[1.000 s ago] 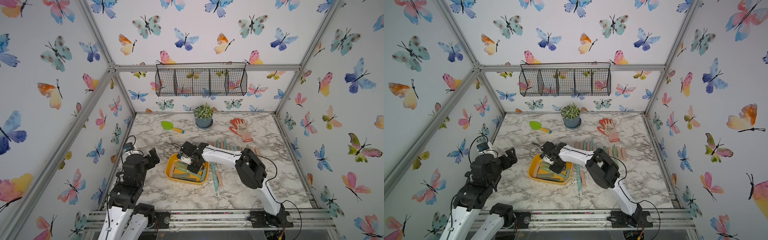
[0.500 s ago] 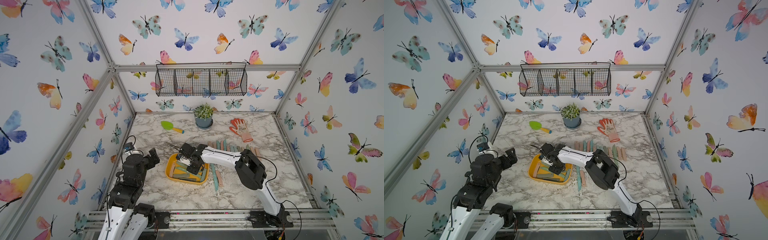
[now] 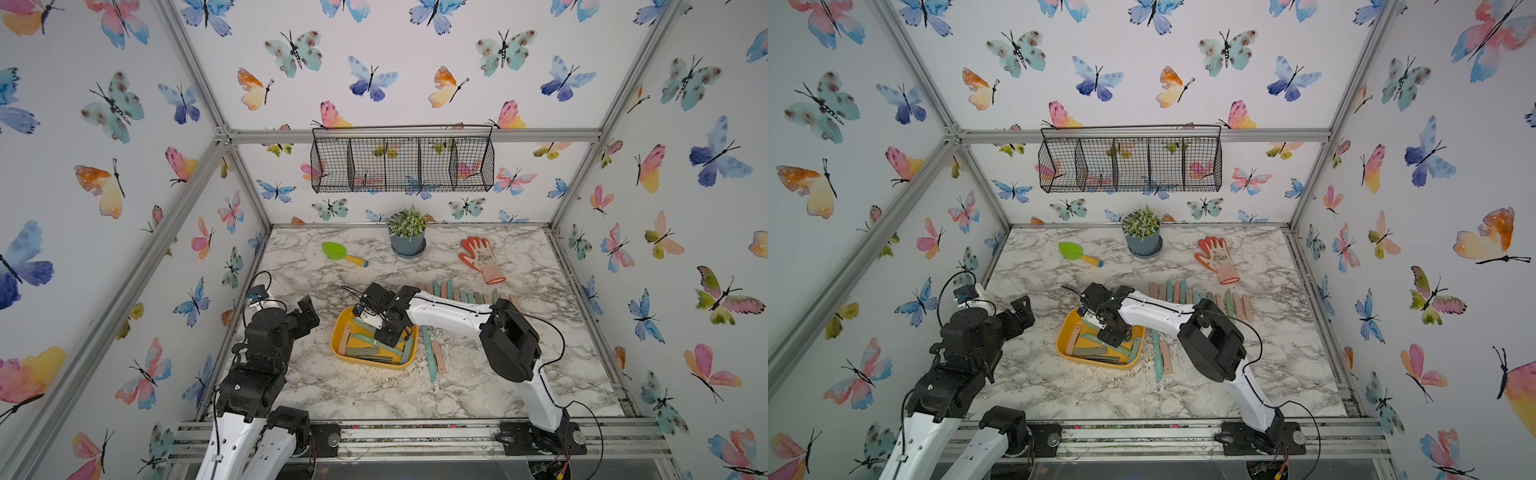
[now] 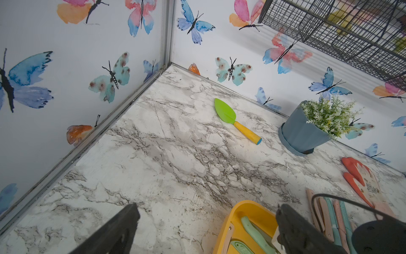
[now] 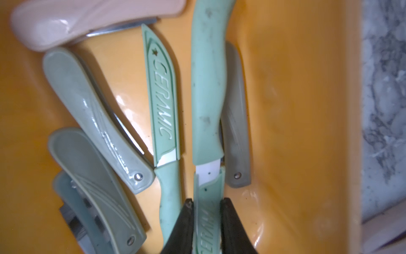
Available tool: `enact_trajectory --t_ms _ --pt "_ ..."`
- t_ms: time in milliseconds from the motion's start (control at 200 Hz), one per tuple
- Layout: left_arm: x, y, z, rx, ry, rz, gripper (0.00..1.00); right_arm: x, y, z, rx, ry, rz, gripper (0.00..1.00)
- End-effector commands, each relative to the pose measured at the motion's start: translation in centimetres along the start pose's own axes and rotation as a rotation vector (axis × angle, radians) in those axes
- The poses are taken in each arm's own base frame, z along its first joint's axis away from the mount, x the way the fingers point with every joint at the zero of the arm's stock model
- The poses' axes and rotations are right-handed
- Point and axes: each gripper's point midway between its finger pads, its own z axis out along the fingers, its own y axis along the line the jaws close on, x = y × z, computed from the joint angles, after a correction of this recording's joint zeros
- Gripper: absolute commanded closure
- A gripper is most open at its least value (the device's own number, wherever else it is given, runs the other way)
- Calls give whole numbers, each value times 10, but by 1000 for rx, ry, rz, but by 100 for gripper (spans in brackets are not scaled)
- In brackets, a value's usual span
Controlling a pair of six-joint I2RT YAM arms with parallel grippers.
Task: Take the fruit knife out of the storage box
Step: Pick up the fruit knife from the storage box.
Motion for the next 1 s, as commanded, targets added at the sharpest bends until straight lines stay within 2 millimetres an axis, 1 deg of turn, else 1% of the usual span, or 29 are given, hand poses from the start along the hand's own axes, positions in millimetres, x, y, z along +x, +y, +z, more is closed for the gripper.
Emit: enact_trajectory --t_ms 0,290,521,631,716,831,996 --pt "-5 1 -2 -6 -16 -12 2 -7 3 -17 6 -40 -1 78" --pt "-4 1 -2 -1 -14 -10 2 -16 2 -37 4 -105 35 78" --pt "-3 -4 -1 26 -4 -1 1 -13 -2 -56 24 -137 101 78" --pt "-1 -7 -1 42 6 4 2 -10 -3 -69 28 -164 141 78" --pt "-1 -8 -1 48 6 5 2 -4 -5 -76 43 -169 171 78" --pt "-1 -13 -2 77 6 10 1 12 -11 -86 76 -158 230 78" --pt "3 -37 -6 212 24 64 2 43 -24 -100 110 -144 354 77"
